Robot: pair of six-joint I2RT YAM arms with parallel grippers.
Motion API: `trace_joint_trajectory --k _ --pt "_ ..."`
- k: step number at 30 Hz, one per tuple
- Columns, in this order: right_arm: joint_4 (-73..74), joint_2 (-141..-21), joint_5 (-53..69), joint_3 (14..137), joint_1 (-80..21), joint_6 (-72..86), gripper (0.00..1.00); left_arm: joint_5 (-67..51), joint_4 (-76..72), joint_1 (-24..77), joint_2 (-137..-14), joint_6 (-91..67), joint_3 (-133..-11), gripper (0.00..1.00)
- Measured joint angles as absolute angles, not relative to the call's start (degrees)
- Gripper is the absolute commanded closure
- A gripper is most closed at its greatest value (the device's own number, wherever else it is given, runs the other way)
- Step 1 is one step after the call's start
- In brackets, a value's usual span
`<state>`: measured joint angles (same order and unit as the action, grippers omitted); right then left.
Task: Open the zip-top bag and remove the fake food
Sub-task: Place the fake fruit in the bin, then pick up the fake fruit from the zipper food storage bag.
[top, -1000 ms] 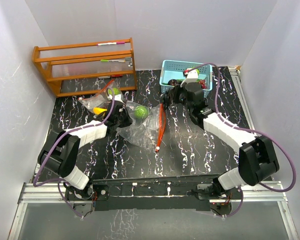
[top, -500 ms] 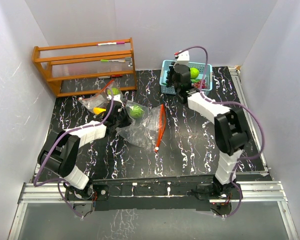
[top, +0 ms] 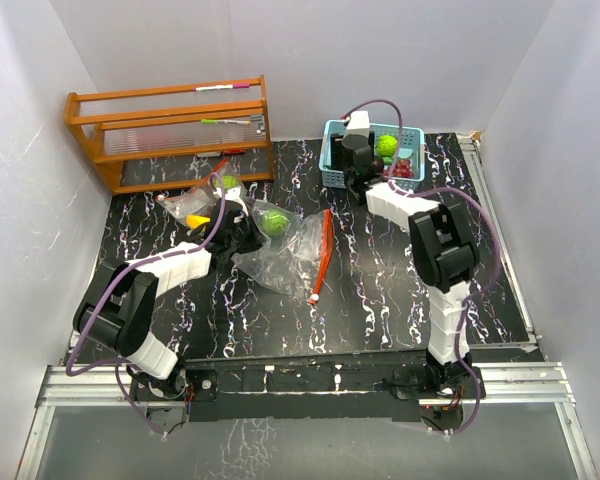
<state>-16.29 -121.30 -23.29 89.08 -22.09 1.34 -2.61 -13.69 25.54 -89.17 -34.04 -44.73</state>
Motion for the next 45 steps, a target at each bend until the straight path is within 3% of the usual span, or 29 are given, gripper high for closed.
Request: trace_joint_trajectory --k 4,7,8,13,19,27,33,38,45 --pt "-17.1 -111.1 -23.2 77.5 -24.2 1.5 0.63 -2.9 -13.7 25.1 -89.2 -34.1 -44.7 1.00" --pt "-18.0 -101.8 -22.2 67.7 -26.8 3.1 0.91 -3.5 -14.0 24.8 -89.2 -34.3 -44.7 1.00" --pt "-18.0 -99.2 -21.7 65.1 -27.5 3.7 0.93 -3.8 -14.1 24.8 -89.2 -34.3 -44.7 1.00" --pt "-17.8 -88.4 -16.9 52.4 -27.9 10.5 0.93 -5.5 -14.3 24.6 -89.2 -34.7 -45.2 1.00" --pt "-16.8 -86.9 -8.0 42.8 -27.3 17.5 0.92 -7.2 -14.8 24.6 -89.2 -35.2 -47.4 1.00" --pt "-18.5 -92.6 2.9 42.8 -27.2 23.3 0.89 -8.4 -14.9 24.6 -88.9 -35.6 -47.9 1.00" --pt "-23.6 -93.3 10.0 42.7 -25.5 27.4 0.79 -8.4 -14.6 24.6 -86.4 -35.6 -48.1 1.00" --pt "-33.5 -95.4 16.1 40.6 -22.9 32.1 0.77 -9.6 -14.7 24.5 -86.0 -35.6 -49.1 1.00" --pt "-48.6 -107.5 26.0 37.3 -18.6 41.2 0.71 -11.5 -15.2 24.5 -85.6 -35.6 -49.4 1.00"
